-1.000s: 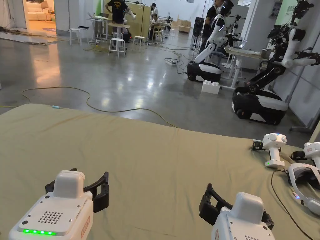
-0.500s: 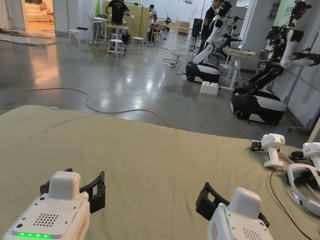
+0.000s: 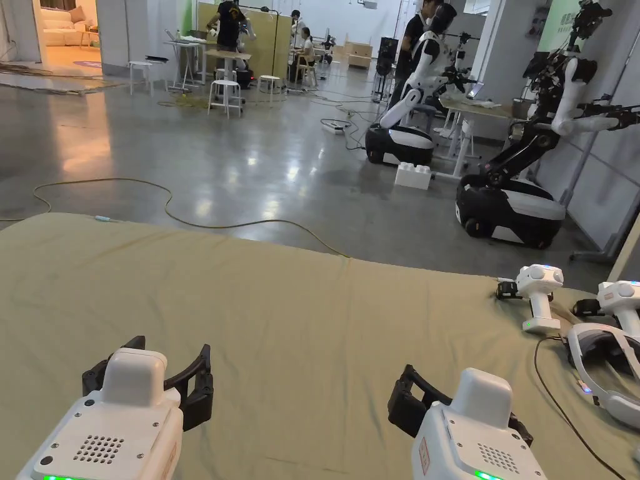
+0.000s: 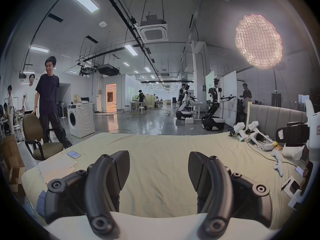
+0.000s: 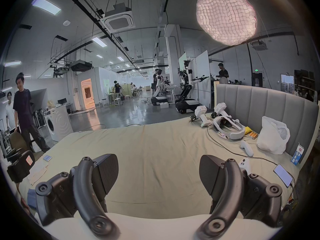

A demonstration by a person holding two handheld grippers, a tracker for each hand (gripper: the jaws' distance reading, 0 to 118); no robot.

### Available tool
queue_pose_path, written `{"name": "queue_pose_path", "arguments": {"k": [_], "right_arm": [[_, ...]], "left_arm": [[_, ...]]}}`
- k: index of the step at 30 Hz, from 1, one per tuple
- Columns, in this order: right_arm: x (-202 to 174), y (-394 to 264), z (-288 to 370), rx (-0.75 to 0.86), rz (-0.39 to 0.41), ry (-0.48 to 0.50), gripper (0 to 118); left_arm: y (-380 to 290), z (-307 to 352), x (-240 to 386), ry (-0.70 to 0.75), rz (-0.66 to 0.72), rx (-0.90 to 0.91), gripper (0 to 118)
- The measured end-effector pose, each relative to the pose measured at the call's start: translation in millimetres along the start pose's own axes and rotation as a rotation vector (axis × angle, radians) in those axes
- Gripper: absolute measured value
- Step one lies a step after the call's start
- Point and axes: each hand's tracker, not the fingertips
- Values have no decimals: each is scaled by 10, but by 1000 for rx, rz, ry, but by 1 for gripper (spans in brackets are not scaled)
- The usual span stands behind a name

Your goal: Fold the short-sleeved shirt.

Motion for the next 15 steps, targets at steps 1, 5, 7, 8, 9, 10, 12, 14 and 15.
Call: {"name": "queue_pose_path", "arguments": {"k": [1, 5, 7, 8, 9, 10, 12, 14, 15], "right_arm": [[7, 8, 17, -3, 0, 4, 99], [4, 2, 22, -12, -3, 0, 99], [-26, 0, 10, -20, 11, -40, 99], [-23, -2, 8, -21, 12, -39, 99], [-12, 6, 19, -21, 8, -29, 99], [4, 5, 19, -20, 2, -10, 99], [24, 31, 0, -41, -25, 1, 99], [62, 50, -2, -49, -44, 25, 99], [52, 54, 0, -50, -39, 22, 99]], "left_arm": [[10, 0, 0, -6, -1, 1, 76], [52, -14, 7, -15, -17, -10, 76], [56, -14, 5, -22, -27, -15, 76], [59, -15, 6, -23, -31, -17, 76], [59, -16, 7, -24, -34, -18, 76], [63, -6, 9, -26, -36, -19, 76], [63, -7, 9, -28, -41, -23, 76], [53, -14, 4, -29, -39, -26, 76], [51, -19, -1, -32, -33, -28, 76]]}}
